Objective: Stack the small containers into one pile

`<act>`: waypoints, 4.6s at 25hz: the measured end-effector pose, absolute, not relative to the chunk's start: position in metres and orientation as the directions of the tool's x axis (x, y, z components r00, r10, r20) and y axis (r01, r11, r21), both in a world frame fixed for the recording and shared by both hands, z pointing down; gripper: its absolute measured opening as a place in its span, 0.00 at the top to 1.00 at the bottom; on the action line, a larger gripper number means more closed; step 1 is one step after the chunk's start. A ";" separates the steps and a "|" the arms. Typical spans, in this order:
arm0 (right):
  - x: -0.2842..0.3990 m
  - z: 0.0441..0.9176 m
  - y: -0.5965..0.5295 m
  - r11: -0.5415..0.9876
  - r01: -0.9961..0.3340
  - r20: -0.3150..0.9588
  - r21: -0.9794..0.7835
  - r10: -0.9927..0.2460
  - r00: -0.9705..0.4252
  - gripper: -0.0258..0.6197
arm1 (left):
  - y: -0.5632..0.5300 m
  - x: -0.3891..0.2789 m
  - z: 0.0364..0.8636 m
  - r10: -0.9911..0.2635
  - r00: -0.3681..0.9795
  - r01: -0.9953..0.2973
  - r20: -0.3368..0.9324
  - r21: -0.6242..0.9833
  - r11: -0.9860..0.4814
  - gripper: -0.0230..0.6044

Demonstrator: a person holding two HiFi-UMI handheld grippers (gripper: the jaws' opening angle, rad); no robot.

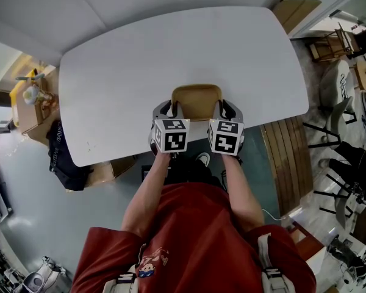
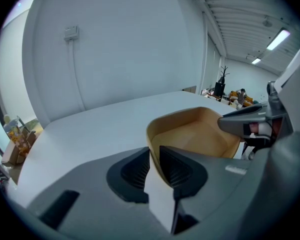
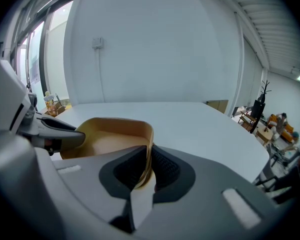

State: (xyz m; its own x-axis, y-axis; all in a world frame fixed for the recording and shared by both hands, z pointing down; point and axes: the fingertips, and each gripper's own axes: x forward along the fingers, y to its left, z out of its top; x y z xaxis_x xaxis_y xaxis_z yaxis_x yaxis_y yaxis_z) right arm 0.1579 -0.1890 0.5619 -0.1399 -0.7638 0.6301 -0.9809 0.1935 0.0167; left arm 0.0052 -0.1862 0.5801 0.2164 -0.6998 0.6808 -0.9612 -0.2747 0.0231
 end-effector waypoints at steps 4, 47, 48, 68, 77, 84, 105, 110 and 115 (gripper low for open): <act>0.162 0.560 -0.190 0.182 -0.983 0.625 0.023 -0.770 -0.128 0.91 | -0.188 0.010 0.578 -0.699 0.229 -0.957 0.677 0.025 -0.289 0.86; 0.165 0.568 -0.197 0.185 -0.983 0.642 0.012 -0.755 -0.135 0.91 | -0.197 0.011 0.578 -0.701 0.195 -0.957 0.686 -0.022 -0.288 0.86; 0.164 0.568 -0.198 0.188 -0.982 0.641 0.012 -0.755 -0.137 0.91 | -0.198 0.010 0.577 -0.702 0.193 -0.958 0.685 -0.022 -0.286 0.86; 0.160 0.596 -0.199 0.217 -0.976 0.703 0.003 -0.695 -0.153 0.89 | -0.200 0.006 0.603 -0.654 0.173 -0.956 0.737 -0.035 -0.291 0.85; 0.157 0.606 -0.197 0.236 -0.971 0.724 0.025 -0.675 -0.145 0.85 | -0.196 0.004 0.615 -0.643 0.155 -0.955 0.750 -0.053 -0.293 0.84; 0.153 0.613 -0.196 0.243 -0.970 0.740 0.016 -0.655 -0.152 0.81 | -0.198 -0.002 0.622 -0.635 0.149 -0.956 0.758 -0.054 -0.288 0.77; 0.149 0.627 -0.196 0.253 -0.967 0.770 0.016 -0.620 -0.150 0.74 | -0.203 0.000 0.637 -0.612 0.169 -0.950 0.772 -0.039 -0.311 0.69; 0.147 0.628 -0.195 0.253 -0.967 0.775 0.017 -0.615 -0.148 0.74 | -0.203 -0.002 0.638 -0.610 0.170 -0.948 0.774 -0.040 -0.315 0.69; 0.148 0.627 -0.194 0.257 -0.966 0.775 0.019 -0.614 -0.148 0.74 | -0.203 -0.002 0.637 -0.615 0.171 -0.948 0.770 -0.040 -0.314 0.69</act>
State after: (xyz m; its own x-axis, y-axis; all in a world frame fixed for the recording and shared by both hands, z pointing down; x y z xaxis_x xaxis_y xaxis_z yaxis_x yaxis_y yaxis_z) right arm 0.1476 -0.1945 0.6274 -0.1477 -0.6141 0.7753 -0.9663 0.2567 0.0192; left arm -0.0015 -0.2027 0.6372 0.1712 -0.6147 0.7699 -0.9485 -0.3143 -0.0400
